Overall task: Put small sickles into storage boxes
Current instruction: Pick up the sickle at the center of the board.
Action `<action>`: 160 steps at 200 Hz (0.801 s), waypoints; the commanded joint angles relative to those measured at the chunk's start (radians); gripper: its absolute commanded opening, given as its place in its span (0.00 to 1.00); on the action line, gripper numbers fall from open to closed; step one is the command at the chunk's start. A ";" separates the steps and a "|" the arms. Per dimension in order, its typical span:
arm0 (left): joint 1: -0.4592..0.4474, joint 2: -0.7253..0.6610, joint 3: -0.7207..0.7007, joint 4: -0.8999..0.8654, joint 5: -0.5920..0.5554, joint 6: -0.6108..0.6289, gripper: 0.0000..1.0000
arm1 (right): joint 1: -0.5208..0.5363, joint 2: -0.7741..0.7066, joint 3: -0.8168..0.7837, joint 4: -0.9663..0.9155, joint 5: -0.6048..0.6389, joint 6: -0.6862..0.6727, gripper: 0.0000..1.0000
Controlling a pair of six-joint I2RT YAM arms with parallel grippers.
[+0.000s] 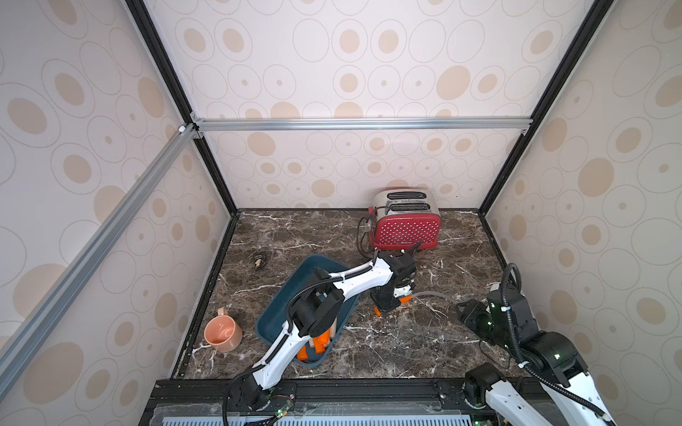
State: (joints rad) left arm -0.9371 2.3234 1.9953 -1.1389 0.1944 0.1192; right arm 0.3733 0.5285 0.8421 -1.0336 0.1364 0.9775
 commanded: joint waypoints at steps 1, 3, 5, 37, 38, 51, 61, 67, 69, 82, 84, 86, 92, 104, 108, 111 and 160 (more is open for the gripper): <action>0.005 0.007 0.085 -0.121 0.110 0.036 0.11 | -0.005 0.002 0.027 -0.031 0.026 -0.007 0.50; 0.007 0.007 0.088 -0.125 0.113 0.037 0.11 | -0.005 0.002 0.027 -0.031 0.026 -0.007 0.50; 0.006 0.008 0.094 -0.129 0.116 0.037 0.11 | -0.005 0.003 0.028 -0.031 0.026 -0.007 0.50; 0.031 0.029 0.129 -0.171 0.204 0.030 0.09 | -0.005 0.008 0.031 -0.027 0.021 -0.007 0.50; 0.032 0.029 0.129 -0.172 0.207 0.029 0.09 | -0.005 0.009 0.031 -0.027 0.020 -0.007 0.50; 0.050 0.044 0.146 -0.191 0.267 0.023 0.08 | -0.006 0.008 0.036 -0.027 0.018 -0.007 0.50; 0.065 0.055 0.166 -0.208 0.308 0.017 0.08 | -0.005 0.008 0.042 -0.028 0.017 -0.008 0.50; 0.074 0.060 0.179 -0.218 0.333 0.017 0.08 | -0.005 0.009 0.045 -0.028 0.019 -0.008 0.50; 0.076 0.061 0.183 -0.221 0.342 0.018 0.08 | -0.005 0.010 0.047 -0.029 0.019 -0.009 0.50; 0.087 0.053 0.200 -0.228 0.348 0.023 0.08 | -0.005 0.011 0.058 -0.038 0.025 -0.013 0.50; 0.087 0.050 0.201 -0.228 0.348 0.026 0.08 | -0.005 0.010 0.059 -0.040 0.027 -0.013 0.50; 0.088 0.047 0.202 -0.228 0.347 0.028 0.08 | -0.005 0.010 0.062 -0.041 0.026 -0.013 0.50; 0.089 0.035 0.205 -0.229 0.346 0.035 0.08 | -0.005 0.011 0.067 -0.045 0.030 -0.013 0.50; 0.095 0.011 0.210 -0.229 0.337 0.042 0.09 | -0.005 0.013 0.081 -0.052 0.033 -0.016 0.50; 0.096 0.003 0.212 -0.229 0.332 0.043 0.09 | -0.004 0.014 0.086 -0.055 0.035 -0.016 0.50; 0.098 -0.003 0.212 -0.229 0.329 0.043 0.09 | -0.005 0.014 0.091 -0.057 0.035 -0.017 0.50; 0.144 -0.114 0.163 -0.249 0.307 0.060 0.09 | -0.005 0.005 0.164 -0.107 0.062 -0.020 0.50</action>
State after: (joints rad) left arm -0.8146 2.3138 2.1578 -1.3334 0.4927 0.1337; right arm 0.3733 0.5373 0.9649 -1.0863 0.1616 0.9615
